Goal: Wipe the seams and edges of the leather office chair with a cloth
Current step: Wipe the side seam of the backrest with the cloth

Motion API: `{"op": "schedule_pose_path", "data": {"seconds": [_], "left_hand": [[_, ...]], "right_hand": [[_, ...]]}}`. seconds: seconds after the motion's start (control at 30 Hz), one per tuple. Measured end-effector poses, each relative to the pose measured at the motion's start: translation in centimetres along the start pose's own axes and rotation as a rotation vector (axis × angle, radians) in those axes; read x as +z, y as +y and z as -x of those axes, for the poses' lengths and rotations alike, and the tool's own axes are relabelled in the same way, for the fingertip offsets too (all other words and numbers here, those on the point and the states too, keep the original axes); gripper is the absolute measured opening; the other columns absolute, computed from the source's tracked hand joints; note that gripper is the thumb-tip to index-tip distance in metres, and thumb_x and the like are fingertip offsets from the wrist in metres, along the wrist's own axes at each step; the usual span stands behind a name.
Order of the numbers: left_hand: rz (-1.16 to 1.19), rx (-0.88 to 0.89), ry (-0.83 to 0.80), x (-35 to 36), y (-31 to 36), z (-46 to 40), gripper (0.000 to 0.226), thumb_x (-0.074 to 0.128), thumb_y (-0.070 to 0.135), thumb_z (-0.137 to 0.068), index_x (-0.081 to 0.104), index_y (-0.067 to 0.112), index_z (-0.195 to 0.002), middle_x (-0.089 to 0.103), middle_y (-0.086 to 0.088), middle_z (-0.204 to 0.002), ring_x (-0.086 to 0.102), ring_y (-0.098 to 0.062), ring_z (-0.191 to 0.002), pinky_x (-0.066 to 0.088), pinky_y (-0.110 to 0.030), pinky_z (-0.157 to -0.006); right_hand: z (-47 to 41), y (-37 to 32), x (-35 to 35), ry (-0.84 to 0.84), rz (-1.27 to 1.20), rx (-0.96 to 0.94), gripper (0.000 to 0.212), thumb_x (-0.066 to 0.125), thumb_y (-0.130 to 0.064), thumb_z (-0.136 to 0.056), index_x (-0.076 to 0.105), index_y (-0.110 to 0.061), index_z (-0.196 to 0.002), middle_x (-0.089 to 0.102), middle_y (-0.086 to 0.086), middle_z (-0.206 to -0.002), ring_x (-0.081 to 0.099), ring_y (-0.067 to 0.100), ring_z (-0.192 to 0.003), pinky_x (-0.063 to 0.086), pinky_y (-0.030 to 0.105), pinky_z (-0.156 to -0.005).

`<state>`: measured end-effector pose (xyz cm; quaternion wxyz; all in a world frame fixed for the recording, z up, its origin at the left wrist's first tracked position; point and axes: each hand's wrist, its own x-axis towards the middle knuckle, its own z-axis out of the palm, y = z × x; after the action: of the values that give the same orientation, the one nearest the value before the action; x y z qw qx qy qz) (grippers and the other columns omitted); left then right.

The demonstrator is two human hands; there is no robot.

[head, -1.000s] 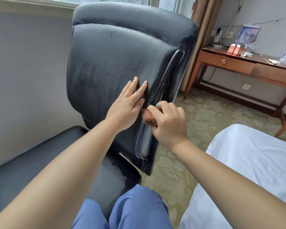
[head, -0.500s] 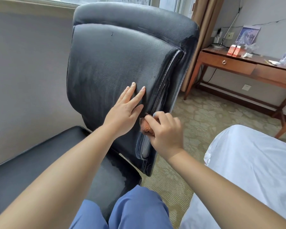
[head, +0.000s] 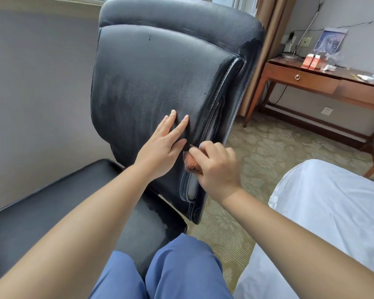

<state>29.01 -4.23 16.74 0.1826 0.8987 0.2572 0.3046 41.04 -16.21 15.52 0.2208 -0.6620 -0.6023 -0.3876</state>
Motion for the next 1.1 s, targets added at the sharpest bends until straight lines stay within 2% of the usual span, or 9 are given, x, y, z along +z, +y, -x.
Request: {"op": "schedule_pose_path", "data": {"seconds": [0.1, 0.2, 0.3, 0.4, 0.57, 0.77, 1.0, 1.1], "left_hand": [[-0.013, -0.008, -0.016, 0.1, -0.6, 0.8, 0.057, 0.041, 0.031, -0.103, 0.012, 0.046, -0.149, 0.000, 0.014, -0.161, -0.003, -0.003, -0.147, 0.014, -0.019, -0.109], [-0.036, 0.004, -0.028, 0.2, -1.1, 1.3, 0.059, 0.042, 0.025, -0.102, 0.011, 0.042, -0.150, 0.000, 0.011, -0.162, 0.000, -0.006, -0.148, 0.015, -0.022, -0.112], [-0.039, 0.006, -0.026, 0.4, -1.3, 1.5, 0.062, 0.043, 0.021, -0.102, 0.009, 0.040, -0.151, 0.000, 0.009, -0.162, 0.000, -0.008, -0.149, 0.013, -0.021, -0.112], [-0.039, -0.002, -0.021, 0.8, -1.5, 1.8, 0.062, 0.044, 0.022, -0.102, 0.009, 0.039, -0.151, 0.000, 0.009, -0.162, 0.001, -0.009, -0.149, 0.013, -0.020, -0.111], [-0.027, 0.015, -0.019, 1.4, -2.3, 2.7, 0.066, 0.046, 0.022, -0.101, 0.003, 0.040, -0.147, 0.002, 0.006, -0.162, 0.004, -0.010, -0.149, 0.018, -0.024, -0.113], [-0.048, -0.032, -0.024, 2.2, -2.5, 2.8, 0.065, 0.046, 0.023, -0.101, 0.009, 0.043, -0.151, -0.003, 0.010, -0.162, 0.000, -0.008, -0.149, 0.027, -0.024, -0.105], [-0.200, -0.075, -0.095, 2.3, -3.8, 1.9, 0.082, 0.056, 0.021, -0.096, 0.000, 0.042, -0.152, -0.013, 0.005, -0.162, -0.005, -0.014, -0.149, 0.044, -0.036, -0.102], [-0.245, -0.079, -0.104, 2.4, -4.5, 1.5, 0.089, 0.062, 0.021, -0.093, -0.002, 0.040, -0.152, -0.016, 0.004, -0.161, -0.006, -0.016, -0.149, 0.046, -0.038, -0.101]], "right_hand": [[0.6, -0.3, 0.3, -0.018, -0.003, 0.007, 0.036, 0.078, -0.026, -0.063, 0.071, -0.019, -0.097, 0.063, 0.001, -0.086, 0.057, 0.023, -0.069, 0.035, 0.030, -0.059], [-1.4, 0.3, -0.5, 0.065, -0.001, 0.065, 0.029, 0.065, -0.028, -0.069, 0.072, -0.019, -0.095, 0.062, 0.000, -0.083, 0.057, 0.024, -0.067, 0.033, 0.029, -0.058], [-3.1, 1.0, -1.0, 0.108, 0.009, 0.124, 0.030, 0.069, -0.028, -0.068, 0.071, -0.020, -0.096, 0.061, 0.002, -0.084, 0.057, 0.025, -0.069, 0.031, 0.028, -0.060], [-2.0, 0.4, -0.5, 0.097, -0.008, 0.140, 0.032, 0.072, -0.026, -0.067, 0.071, -0.019, -0.098, 0.061, 0.003, -0.086, 0.056, 0.025, -0.071, 0.031, 0.029, -0.060], [2.2, -1.8, 1.4, -0.009, 0.000, 0.048, 0.033, 0.078, -0.021, -0.062, 0.071, -0.020, -0.094, 0.060, 0.001, -0.083, 0.054, 0.024, -0.066, 0.031, 0.030, -0.058], [1.0, -1.1, 2.2, 0.002, 0.012, 0.027, 0.022, 0.065, -0.018, -0.071, 0.071, -0.021, -0.092, 0.059, 0.000, -0.079, 0.054, 0.023, -0.064, 0.032, 0.030, -0.058], [-0.5, -0.6, 5.0, 0.017, 0.048, 0.075, 0.028, 0.077, -0.015, -0.065, 0.072, -0.022, -0.092, 0.060, -0.001, -0.080, 0.054, 0.021, -0.064, 0.027, 0.027, -0.059], [-0.5, -0.7, 5.8, 0.012, 0.004, 0.104, 0.035, 0.079, -0.018, -0.062, 0.071, -0.021, -0.096, 0.061, 0.001, -0.084, 0.056, 0.024, -0.068, 0.032, 0.028, -0.058]]}}
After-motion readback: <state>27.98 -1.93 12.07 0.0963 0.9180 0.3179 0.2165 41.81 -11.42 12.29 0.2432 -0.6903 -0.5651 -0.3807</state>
